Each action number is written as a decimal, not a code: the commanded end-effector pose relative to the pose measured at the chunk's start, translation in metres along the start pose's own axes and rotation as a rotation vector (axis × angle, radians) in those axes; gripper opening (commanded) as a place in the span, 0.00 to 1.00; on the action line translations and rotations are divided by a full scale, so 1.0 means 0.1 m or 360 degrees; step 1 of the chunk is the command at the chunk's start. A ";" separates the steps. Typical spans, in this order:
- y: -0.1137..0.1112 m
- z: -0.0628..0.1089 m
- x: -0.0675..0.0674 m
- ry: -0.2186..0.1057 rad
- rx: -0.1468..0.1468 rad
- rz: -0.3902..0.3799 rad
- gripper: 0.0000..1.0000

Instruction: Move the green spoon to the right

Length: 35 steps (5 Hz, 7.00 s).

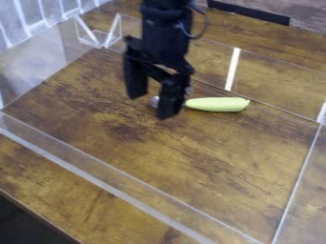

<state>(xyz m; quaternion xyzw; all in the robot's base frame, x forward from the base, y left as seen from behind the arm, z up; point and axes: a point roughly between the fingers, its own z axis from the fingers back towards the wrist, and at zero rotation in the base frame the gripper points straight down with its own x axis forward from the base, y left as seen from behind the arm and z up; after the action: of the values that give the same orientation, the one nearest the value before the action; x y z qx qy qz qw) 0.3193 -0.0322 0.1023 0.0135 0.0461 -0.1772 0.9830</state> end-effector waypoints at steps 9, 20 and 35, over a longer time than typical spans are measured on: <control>0.08 -0.27 1.25 -0.0208 0.0103 -0.0511 1.00; -0.02 -0.30 1.35 -0.0127 -0.0339 -0.0546 1.00; -0.62 -0.25 1.27 0.0009 -0.0645 -0.0500 1.00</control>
<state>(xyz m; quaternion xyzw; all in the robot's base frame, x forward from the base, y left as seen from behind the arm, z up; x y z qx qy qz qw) 0.4142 -0.1263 0.0371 -0.1962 0.1130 -0.2995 0.9268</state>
